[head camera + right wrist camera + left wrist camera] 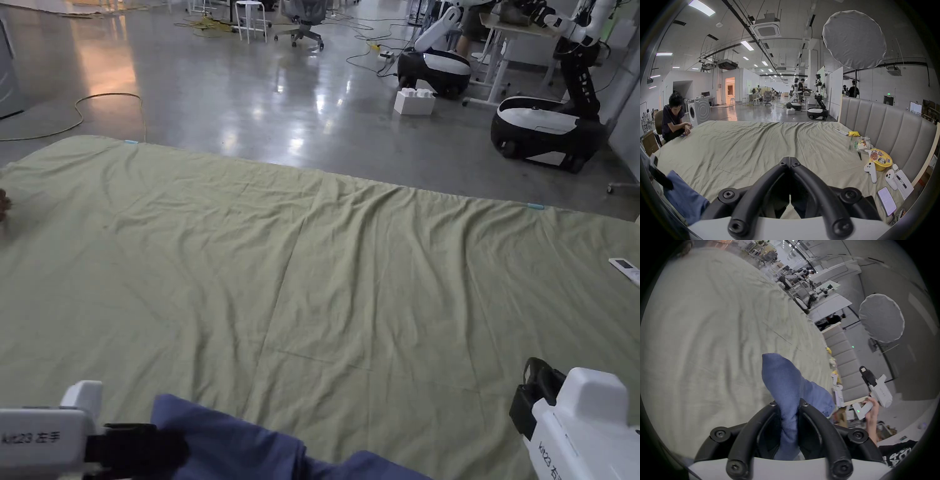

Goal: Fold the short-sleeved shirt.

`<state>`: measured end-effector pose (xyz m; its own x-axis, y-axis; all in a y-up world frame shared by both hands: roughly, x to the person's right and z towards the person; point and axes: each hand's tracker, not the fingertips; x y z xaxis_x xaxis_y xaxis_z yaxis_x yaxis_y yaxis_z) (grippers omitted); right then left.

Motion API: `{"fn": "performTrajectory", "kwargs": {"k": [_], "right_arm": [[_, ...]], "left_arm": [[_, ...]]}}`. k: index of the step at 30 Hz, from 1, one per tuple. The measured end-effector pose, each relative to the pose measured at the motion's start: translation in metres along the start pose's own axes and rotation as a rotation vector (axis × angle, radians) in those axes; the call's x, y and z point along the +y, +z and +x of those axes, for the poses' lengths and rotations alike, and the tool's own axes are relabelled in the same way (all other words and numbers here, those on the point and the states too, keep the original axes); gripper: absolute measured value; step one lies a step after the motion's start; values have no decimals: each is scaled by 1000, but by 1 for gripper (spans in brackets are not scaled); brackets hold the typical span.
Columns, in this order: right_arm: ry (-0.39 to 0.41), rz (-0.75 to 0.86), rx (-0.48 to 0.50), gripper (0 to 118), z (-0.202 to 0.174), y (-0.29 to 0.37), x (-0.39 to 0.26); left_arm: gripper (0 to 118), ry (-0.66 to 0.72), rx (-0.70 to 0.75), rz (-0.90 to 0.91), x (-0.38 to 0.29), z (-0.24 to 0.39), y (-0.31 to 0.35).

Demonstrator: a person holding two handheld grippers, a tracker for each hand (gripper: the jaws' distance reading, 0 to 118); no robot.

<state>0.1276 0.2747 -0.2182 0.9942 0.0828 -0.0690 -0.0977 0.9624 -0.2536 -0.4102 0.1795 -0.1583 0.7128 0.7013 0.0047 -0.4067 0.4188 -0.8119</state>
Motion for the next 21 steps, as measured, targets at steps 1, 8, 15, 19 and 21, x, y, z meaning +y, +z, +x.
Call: {"fn": "performTrajectory", "kwargs": {"k": [1, 8, 15, 19, 21], "right_arm": [[0, 1, 2, 1, -1, -1, 0], [-9, 0, 20, 1, -7, -6, -1], [-21, -12, 35, 1, -11, -8, -4], [-20, -13, 36, 1, -10, -7, -6], [-20, -14, 35, 1, -8, -7, -7]], "left_arm": [[17, -25, 49, -1, 3, 2, 11], [17, -44, 237, 25, 6, 33, 40], [17, -101, 267, -15, 2, 106, 15], [17, -176, 287, -49, 5, 145, -2], [17, -200, 286, -66, 4, 164, -13]]}}
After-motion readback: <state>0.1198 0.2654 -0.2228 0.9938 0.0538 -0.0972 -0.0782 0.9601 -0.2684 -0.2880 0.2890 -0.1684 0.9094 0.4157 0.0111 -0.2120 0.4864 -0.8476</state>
